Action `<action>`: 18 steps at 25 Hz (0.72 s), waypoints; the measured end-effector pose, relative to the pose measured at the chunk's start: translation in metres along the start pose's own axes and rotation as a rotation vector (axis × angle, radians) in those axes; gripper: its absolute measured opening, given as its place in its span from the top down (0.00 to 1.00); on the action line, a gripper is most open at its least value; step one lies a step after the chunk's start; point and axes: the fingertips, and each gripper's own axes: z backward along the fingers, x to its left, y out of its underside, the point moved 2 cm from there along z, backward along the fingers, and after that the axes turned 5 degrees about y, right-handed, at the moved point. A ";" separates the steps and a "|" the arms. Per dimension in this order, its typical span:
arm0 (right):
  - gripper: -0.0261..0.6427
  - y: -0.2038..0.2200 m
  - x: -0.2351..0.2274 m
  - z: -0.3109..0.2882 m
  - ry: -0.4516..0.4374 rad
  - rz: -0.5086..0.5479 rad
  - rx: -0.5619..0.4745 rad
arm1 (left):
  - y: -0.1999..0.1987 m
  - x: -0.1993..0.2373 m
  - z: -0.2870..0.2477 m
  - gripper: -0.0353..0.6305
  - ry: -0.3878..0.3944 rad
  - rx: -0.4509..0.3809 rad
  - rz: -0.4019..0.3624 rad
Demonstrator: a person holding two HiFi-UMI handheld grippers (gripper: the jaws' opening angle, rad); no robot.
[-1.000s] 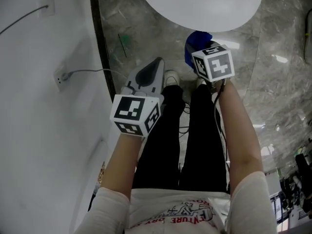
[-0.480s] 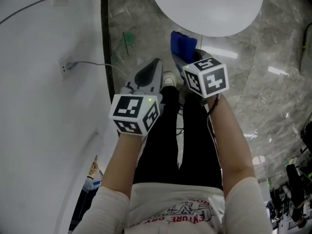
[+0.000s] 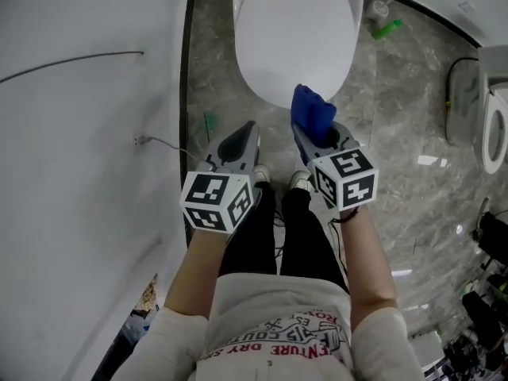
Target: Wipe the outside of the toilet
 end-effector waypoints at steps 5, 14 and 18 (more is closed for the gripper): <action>0.85 -0.093 -0.001 0.085 0.097 0.078 -0.174 | -0.104 -0.040 0.048 0.94 0.017 -0.160 -0.087; 0.85 -0.192 0.042 0.230 0.178 0.165 -0.337 | -0.215 -0.112 0.148 0.94 0.024 -0.297 -0.204; 0.85 -0.230 0.062 0.274 0.205 0.191 -0.412 | -0.259 -0.129 0.189 0.94 0.019 -0.359 -0.261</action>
